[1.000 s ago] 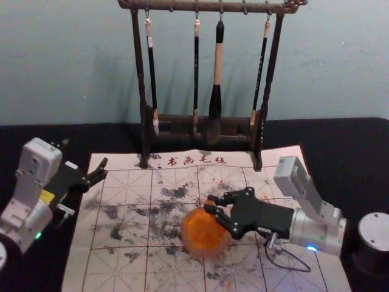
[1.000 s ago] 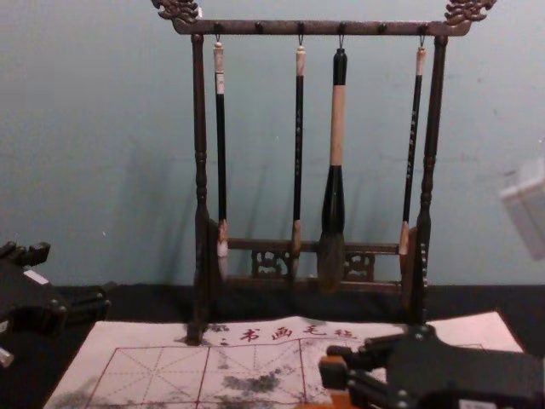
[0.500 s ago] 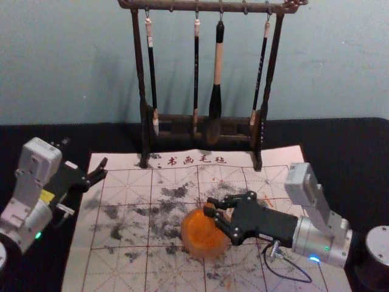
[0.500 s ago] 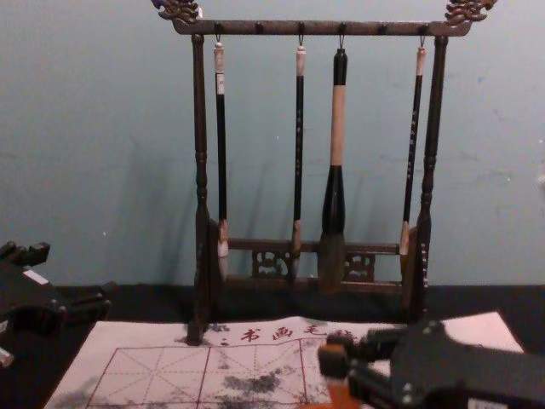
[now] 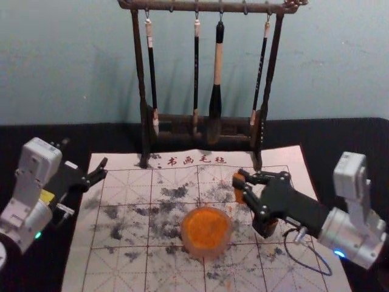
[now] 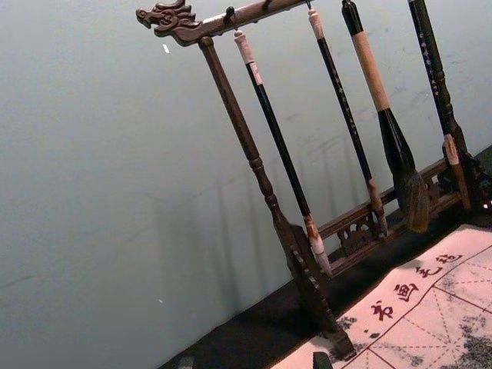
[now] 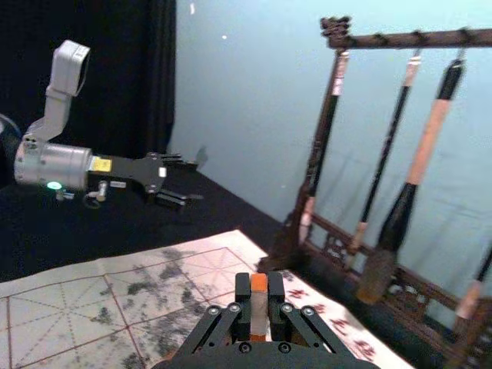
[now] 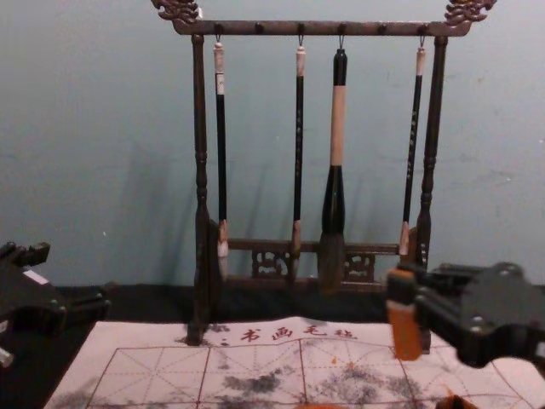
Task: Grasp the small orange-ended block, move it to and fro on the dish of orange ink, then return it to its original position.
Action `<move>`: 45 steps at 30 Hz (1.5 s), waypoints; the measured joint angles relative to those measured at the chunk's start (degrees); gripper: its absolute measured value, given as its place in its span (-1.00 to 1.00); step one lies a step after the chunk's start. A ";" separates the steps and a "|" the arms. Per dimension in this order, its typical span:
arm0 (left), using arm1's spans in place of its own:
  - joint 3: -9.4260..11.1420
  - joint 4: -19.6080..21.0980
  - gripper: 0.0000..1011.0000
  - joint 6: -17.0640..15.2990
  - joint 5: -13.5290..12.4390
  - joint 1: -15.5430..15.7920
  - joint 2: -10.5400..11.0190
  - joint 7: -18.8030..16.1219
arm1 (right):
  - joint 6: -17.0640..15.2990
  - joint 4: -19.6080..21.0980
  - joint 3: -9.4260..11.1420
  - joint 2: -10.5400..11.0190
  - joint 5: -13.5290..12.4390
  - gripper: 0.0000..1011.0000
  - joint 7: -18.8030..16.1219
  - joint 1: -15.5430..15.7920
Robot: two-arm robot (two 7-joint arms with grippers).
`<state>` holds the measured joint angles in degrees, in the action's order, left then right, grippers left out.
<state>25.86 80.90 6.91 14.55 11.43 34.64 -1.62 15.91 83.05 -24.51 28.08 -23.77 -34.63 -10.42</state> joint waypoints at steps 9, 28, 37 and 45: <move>0.00 0.00 0.98 0.00 0.00 0.00 0.00 0.00 | 0.94 2.24 4.50 1.22 -0.19 -0.84 3.03 4.73; 0.00 0.00 0.98 0.00 0.00 0.00 0.00 0.00 | 0.10 0.62 7.87 -0.54 0.26 -0.84 4.08 8.09; 0.00 0.00 0.98 0.00 0.00 0.00 0.00 0.00 | -0.01 -1.45 7.70 -1.35 -0.07 -0.84 2.38 7.08; 0.00 0.00 0.98 0.00 0.00 0.00 0.00 0.00 | -0.95 -2.54 7.32 -1.71 -0.20 -0.84 1.97 6.45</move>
<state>25.86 80.90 6.91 14.55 11.43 34.64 -1.62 14.96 80.51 -17.19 26.37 -23.97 -32.66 -3.98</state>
